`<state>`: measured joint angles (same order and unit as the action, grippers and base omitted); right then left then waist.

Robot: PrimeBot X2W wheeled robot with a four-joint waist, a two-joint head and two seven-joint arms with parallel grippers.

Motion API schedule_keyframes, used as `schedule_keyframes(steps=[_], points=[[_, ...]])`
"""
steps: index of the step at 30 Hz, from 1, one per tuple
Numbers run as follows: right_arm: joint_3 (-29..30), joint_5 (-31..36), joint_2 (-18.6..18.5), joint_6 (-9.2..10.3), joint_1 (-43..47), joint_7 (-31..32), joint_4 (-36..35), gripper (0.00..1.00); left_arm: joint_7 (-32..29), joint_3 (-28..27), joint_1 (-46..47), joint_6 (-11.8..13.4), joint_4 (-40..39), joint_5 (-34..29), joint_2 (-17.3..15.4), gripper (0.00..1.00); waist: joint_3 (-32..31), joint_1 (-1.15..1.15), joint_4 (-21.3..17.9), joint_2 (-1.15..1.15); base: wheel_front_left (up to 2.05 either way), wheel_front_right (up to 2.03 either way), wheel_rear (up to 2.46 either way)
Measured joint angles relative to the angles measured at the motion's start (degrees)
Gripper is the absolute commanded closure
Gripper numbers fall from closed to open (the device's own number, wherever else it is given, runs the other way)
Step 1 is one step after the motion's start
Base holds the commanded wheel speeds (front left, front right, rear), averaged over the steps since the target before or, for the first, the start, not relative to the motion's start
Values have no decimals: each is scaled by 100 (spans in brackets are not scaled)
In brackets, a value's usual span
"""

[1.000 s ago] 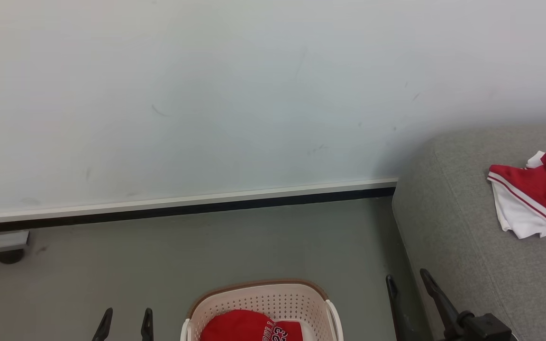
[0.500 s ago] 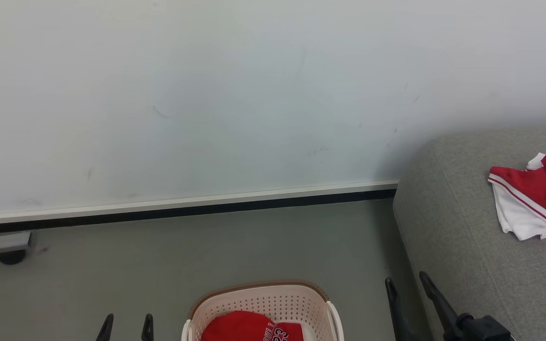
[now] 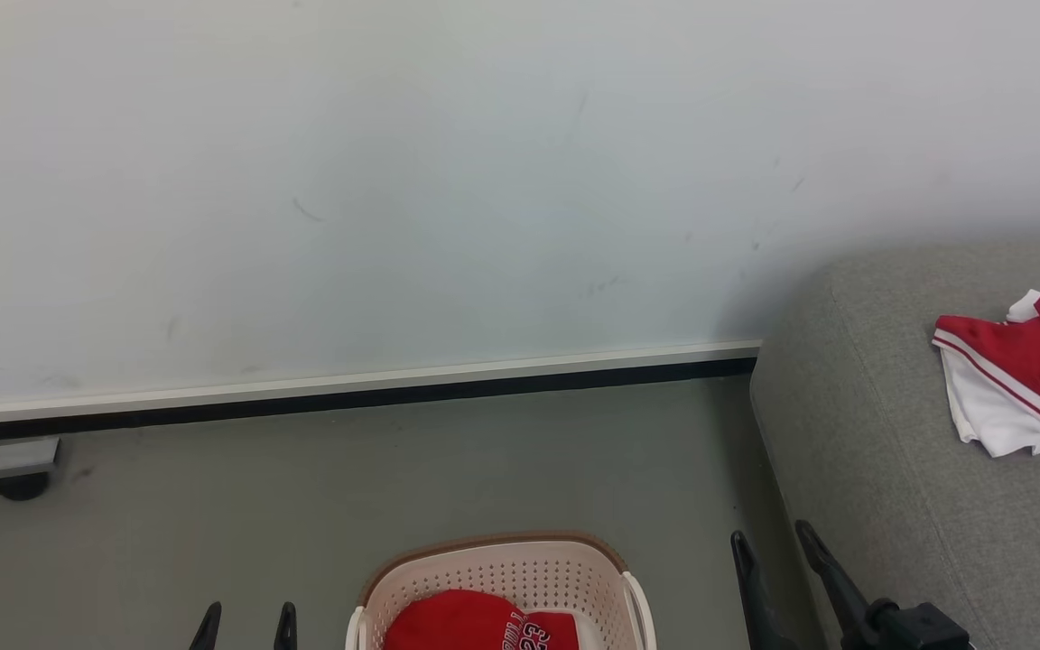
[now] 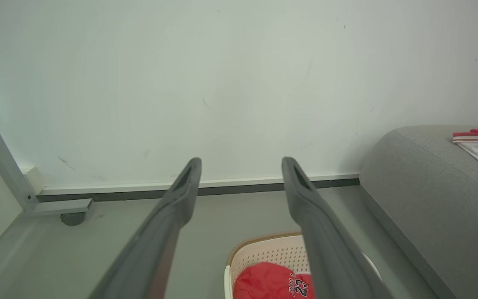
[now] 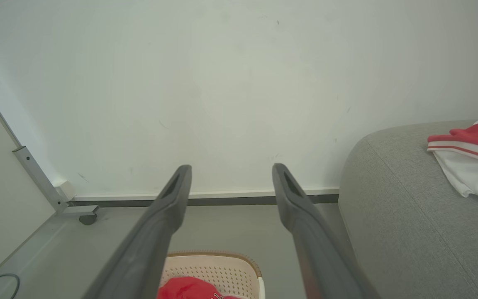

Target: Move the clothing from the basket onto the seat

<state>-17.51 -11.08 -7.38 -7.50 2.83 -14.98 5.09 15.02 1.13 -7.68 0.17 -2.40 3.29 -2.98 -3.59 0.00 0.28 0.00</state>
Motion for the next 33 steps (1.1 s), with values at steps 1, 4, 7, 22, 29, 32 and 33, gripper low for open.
schedule_keyframes(steps=[1,4,7,22,29,32,33], points=[[-3,0,0,0,0,0,1,0,0,-3,1,1,2,0,0,0,1,0,-4,0,0,0,0],[-4,2,-9,0,-3,0,-14,0,0,4,2,21,29,-24,1,0,21,0,-15,0,0,0,0],[11,34,-29,0,-20,0,-57,0,0,103,36,-64,120,-24,0,0,63,0,-27,0,0,0,0],[-45,116,-60,0,-730,0,-445,0,0,603,965,-636,1233,-54,-165,0,685,0,-237,0,0,0,0],[-104,249,7,0,-1422,0,-711,0,10,1080,2015,-753,2045,-67,-550,0,1383,1,-403,1,0,0,0],[-176,288,80,0,-1732,0,-802,0,9,1338,2473,-761,2490,-65,-728,0,1728,1,-490,1,0,0,0],[-193,298,104,0,-1820,0,-828,0,8,1472,2628,-764,2654,-51,-792,0,1848,1,-522,1,0,0,0]])
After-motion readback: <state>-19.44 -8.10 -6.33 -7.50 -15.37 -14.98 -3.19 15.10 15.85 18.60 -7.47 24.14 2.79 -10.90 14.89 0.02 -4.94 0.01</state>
